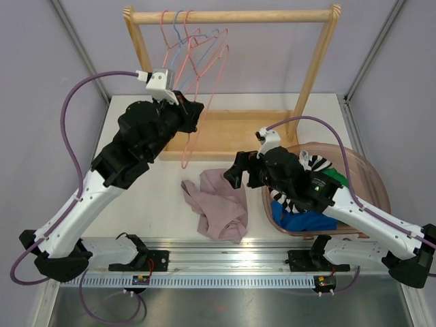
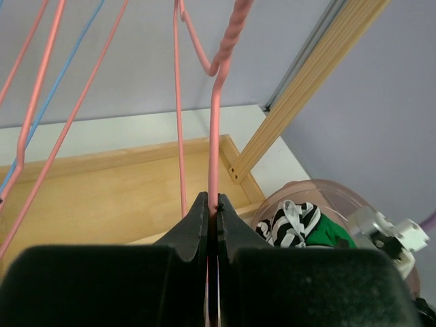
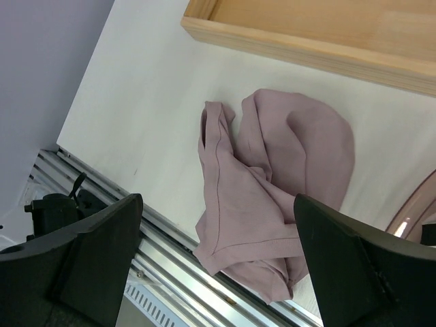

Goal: Remove the tank top from the hanger

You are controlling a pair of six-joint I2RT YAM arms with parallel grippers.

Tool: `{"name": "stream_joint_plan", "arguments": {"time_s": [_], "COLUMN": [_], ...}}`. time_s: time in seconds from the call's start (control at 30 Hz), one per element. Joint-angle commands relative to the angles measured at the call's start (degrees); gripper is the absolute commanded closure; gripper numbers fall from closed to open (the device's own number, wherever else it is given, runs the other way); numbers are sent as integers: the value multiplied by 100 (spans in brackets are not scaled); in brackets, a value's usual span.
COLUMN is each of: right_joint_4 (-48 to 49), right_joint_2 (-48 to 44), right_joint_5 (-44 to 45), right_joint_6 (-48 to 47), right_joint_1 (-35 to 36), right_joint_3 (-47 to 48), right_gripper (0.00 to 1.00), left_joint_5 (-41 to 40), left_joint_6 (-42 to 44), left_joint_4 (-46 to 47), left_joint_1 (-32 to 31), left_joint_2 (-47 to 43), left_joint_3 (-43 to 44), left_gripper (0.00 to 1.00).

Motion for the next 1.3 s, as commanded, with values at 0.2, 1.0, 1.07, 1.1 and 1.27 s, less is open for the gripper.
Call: {"name": "stream_joint_plan", "arguments": {"time_s": [0.2,1.0,1.07,1.1,1.27], "right_joint_4": [-128,461,549,549,444], "right_joint_2": [-495,-57,145,224,770], "right_joint_5": [401,-512,-548,-566,-453], "right_joint_6": [-21,128,41,-3,-250], "right_joint_1": [46,54,54,54,98], "right_joint_3": [-310,-1146,-1146,-1128,-953], "right_gripper": [1,1,1,0,1], "left_joint_5": [-317,949,958,975,1353], "left_joint_6": [245,-63,-115,-115,-203], "left_joint_4": [-1428,-1913,-1843,-1791,-1500], "left_joint_1": [148,1248,1239,1239,1186], "left_joint_2": [1732,3624,3388,3264,2534], "left_joint_3": [2768,4819,4539,4424,3853], "left_gripper": [100,73,62,56,1]}}
